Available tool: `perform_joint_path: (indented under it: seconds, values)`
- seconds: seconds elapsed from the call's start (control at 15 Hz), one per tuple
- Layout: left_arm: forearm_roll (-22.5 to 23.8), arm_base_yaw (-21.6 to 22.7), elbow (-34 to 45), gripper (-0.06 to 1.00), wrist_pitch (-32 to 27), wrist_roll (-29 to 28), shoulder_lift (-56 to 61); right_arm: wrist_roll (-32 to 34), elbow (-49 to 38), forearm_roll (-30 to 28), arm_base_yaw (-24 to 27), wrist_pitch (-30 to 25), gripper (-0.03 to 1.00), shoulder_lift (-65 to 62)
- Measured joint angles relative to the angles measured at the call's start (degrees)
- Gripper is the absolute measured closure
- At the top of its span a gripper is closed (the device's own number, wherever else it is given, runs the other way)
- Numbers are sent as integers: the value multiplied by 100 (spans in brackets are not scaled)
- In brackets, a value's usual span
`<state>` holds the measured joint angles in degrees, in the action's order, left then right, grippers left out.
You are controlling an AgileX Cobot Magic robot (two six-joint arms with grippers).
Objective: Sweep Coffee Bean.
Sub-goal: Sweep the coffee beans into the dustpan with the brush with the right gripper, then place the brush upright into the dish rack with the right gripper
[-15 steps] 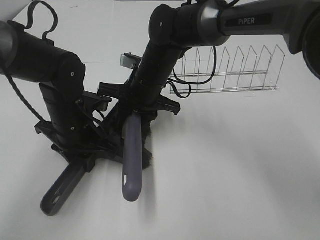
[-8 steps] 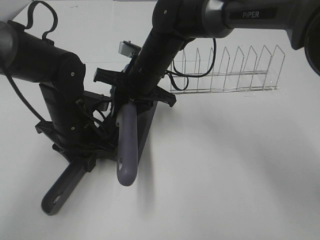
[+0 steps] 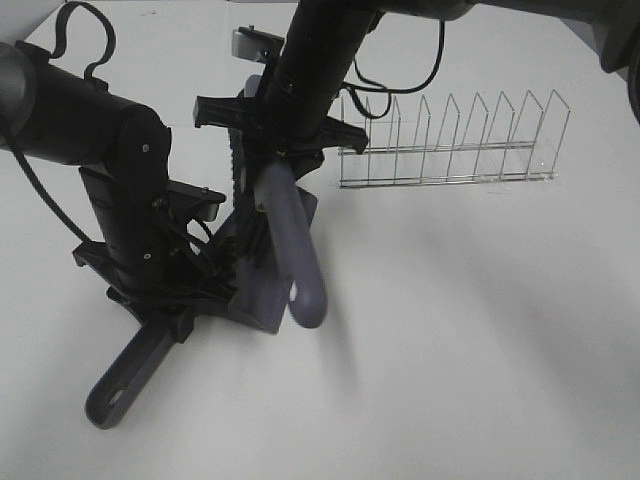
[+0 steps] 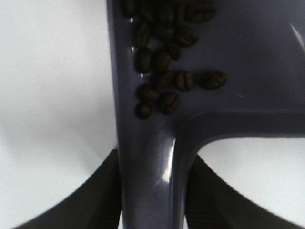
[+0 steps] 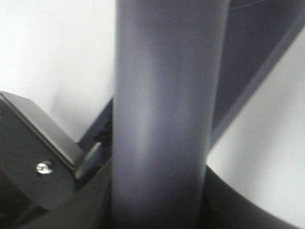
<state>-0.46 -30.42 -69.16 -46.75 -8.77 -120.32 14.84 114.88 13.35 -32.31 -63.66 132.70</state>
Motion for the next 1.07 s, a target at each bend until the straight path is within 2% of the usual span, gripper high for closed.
perform_joint_path:
  seconds: [0.13,0.27,0.53,0.8,1.07]
  values:
    - [-34,0,0,62,29,0,0,115,103,-985,0,-556,66,-6]
    - [-57,0,0,62,46,6,0,160,97,-1719,0,-630,66,-6]
    - [-80,0,0,62,69,6,0,57,-109,-1811,0,-625,66,-178]
    - [-86,0,0,62,74,6,-6,52,-985,-2320,-6,-636,66,-647]
    - [-92,0,0,62,74,6,-6,46,-1862,-2338,0,-630,66,-1364]
